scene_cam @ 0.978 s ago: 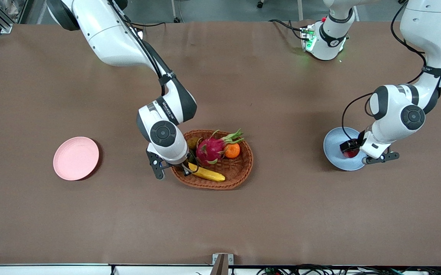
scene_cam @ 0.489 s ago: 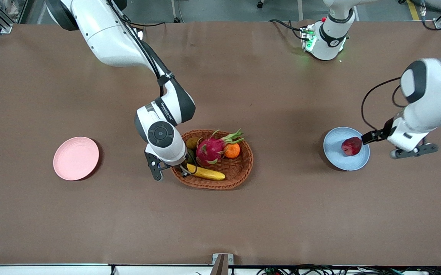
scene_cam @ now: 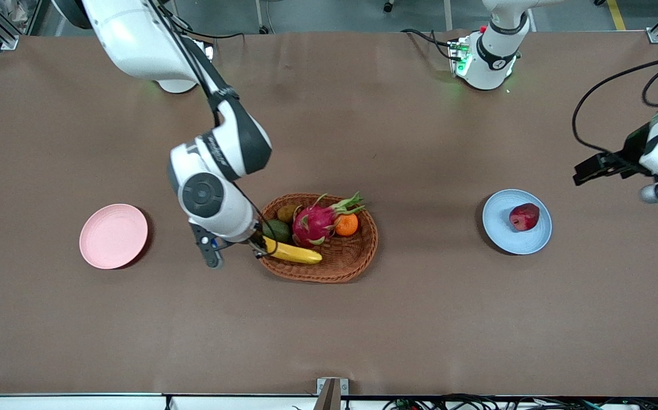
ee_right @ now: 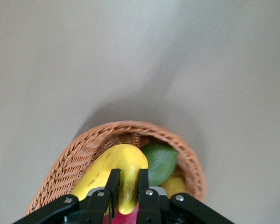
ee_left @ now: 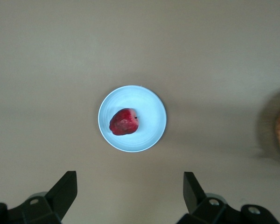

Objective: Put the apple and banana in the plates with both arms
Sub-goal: 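Lift the yellow banana with the right gripper toward the pink plate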

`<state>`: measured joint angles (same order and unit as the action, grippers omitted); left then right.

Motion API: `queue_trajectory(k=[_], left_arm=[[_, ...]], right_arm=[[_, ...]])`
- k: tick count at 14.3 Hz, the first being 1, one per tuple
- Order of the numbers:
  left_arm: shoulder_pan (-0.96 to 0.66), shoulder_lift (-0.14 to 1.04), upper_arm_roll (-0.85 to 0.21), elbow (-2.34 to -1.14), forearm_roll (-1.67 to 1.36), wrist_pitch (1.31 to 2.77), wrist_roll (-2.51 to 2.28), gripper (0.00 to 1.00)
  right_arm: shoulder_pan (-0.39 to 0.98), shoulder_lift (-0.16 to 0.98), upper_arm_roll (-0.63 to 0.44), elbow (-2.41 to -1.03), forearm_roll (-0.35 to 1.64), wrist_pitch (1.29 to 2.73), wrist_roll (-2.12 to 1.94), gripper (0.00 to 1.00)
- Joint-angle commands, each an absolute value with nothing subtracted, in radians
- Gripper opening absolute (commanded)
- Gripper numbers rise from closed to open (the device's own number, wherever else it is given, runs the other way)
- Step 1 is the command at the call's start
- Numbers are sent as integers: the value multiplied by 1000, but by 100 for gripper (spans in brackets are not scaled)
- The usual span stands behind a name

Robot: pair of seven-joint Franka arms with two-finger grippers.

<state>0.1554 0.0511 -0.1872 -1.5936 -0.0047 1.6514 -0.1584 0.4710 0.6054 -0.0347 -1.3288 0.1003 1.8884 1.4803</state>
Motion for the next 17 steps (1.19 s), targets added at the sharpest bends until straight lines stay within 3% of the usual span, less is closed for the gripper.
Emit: queue_trajectory(k=[1,9,17], left_arm=[[161,58,-195,-1503,-23,1606,-140,100],[160,15,-248,-1497,-14,1594,-161,100],[172,15,-224,-1499,-23,1583,-147,100]], right_arm=[[381,519,-23,-1374,130,1815,1360,0],[74,400,-21,-1538,146,1786,808,0],[-170,361,-23,-1681,229,1792,418,0]])
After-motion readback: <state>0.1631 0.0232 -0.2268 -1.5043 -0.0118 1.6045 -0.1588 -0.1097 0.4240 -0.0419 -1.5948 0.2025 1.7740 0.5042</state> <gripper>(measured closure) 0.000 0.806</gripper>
